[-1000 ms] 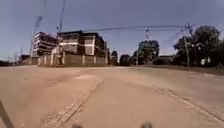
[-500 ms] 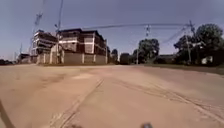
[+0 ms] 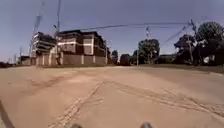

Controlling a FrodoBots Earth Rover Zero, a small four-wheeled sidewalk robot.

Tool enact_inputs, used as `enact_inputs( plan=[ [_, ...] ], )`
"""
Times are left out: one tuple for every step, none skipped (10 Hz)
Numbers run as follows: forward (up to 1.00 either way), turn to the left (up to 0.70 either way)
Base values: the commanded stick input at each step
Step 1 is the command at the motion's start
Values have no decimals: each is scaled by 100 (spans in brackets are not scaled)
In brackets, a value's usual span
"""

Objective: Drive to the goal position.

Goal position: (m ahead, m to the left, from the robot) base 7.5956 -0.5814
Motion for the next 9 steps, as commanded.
enact_inputs(
  plan=[
    [85,-22],
    [85,-7],
    [85,-4],
    [85,-12],
    [85,-20],
    [85,-28],
    [85,-32],
    [85,-24],
    [85,-17]
  ],
)
